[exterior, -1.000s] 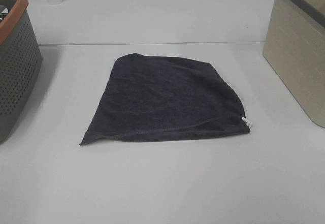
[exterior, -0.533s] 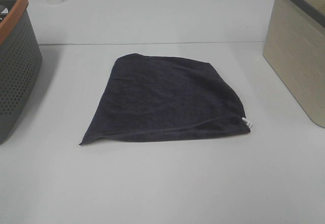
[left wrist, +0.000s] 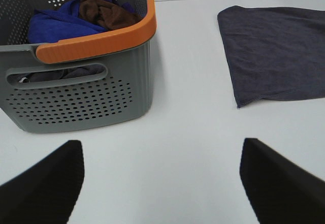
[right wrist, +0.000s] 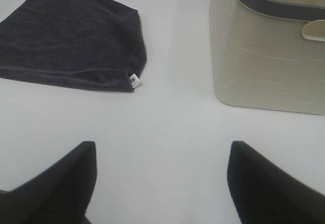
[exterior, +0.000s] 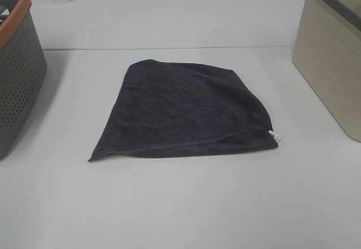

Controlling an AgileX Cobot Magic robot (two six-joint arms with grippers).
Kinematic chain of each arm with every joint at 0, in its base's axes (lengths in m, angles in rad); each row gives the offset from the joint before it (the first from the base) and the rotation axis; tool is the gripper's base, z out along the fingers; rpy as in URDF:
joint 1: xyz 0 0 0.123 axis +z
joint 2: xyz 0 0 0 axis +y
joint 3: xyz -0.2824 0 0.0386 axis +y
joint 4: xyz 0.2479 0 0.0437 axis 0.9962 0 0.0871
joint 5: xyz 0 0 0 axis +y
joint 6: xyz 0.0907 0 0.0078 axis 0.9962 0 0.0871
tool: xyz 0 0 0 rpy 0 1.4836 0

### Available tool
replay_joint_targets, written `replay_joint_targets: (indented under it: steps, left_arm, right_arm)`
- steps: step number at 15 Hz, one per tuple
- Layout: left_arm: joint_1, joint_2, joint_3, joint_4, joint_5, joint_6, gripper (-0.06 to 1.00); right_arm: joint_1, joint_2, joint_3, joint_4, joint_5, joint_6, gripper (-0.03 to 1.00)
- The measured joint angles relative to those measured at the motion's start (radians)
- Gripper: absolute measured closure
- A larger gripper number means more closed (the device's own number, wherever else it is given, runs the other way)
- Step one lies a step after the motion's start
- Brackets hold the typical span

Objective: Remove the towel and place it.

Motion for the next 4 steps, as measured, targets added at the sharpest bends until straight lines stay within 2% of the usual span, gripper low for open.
replay_joint_targets:
  steps: [4]
  left_arm:
    - [0.020,0.000,0.000,0.000,0.000,0.000,0.16]
  right_arm:
    - [0.000,0.000,0.000,0.000,0.000,0.000,0.25]
